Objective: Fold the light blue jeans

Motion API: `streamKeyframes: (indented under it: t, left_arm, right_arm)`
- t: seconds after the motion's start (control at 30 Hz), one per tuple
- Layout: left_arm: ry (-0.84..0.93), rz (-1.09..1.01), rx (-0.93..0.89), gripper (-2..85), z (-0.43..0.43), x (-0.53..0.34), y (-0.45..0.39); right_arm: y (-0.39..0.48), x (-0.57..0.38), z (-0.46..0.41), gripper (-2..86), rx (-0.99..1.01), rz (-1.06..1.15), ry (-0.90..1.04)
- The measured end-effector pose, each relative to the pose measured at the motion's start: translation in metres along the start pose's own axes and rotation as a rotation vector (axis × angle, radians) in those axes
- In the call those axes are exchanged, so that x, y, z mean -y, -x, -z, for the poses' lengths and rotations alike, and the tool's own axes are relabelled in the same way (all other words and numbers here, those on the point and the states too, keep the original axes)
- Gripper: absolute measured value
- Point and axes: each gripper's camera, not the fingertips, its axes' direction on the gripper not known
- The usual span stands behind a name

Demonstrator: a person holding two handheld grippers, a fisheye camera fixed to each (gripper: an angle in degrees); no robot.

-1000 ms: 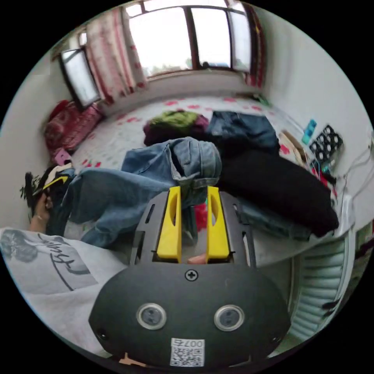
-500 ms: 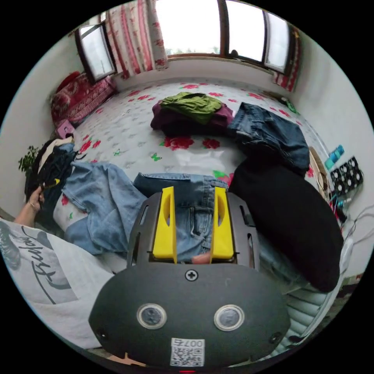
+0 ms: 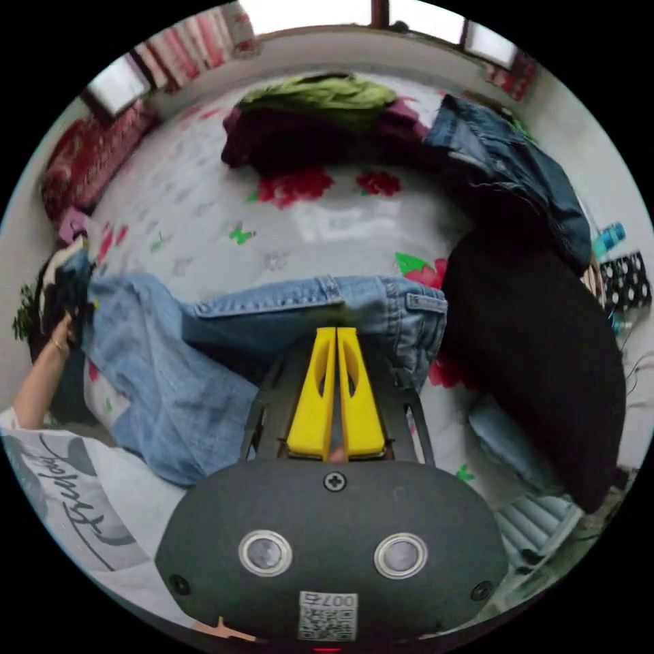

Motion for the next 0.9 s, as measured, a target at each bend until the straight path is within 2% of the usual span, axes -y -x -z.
streamKeyframes:
  t: [0.07, 0.13, 0.27, 0.47, 0.73, 0.8, 0.9]
  left_arm:
    - [-0.047, -0.003, -0.049, -0.7, 0.017, -0.008, 0.014]
    - [-0.128, 0.019, -0.087, -0.9, 0.05, -0.029, 0.037]
    - [-0.261, 0.088, -0.093, -1.0, 0.102, -0.079, 0.062]
    - [-0.384, 0.24, -0.197, -1.0, 0.136, -0.158, 0.087]
    - [-0.455, 0.248, -0.2, -1.0, 0.183, -0.198, 0.078]
    - [-0.483, 0.254, -0.198, -1.0, 0.199, -0.211, 0.075]
    - [-0.561, 0.286, -0.215, -1.0, 0.233, -0.245, 0.077]
  right_arm:
    - [-0.018, -0.008, 0.032, 2.0, 0.11, -0.12, -0.166]
    - [-0.029, -0.016, 0.048, 3.8, 0.146, -0.168, -0.227]
    - [-0.055, -0.034, 0.036, 8.4, 0.12, -0.247, -0.088]
    - [-0.088, -0.057, 0.012, 11.0, 0.135, -0.396, -0.037]
    - [-0.085, -0.041, -0.009, 6.2, 0.209, -0.25, 0.014]
    - [-0.08, -0.046, 0.007, 4.8, 0.215, -0.203, -0.041]
    - [-0.084, -0.077, 0.076, 3.4, 0.326, -0.205, -0.342]
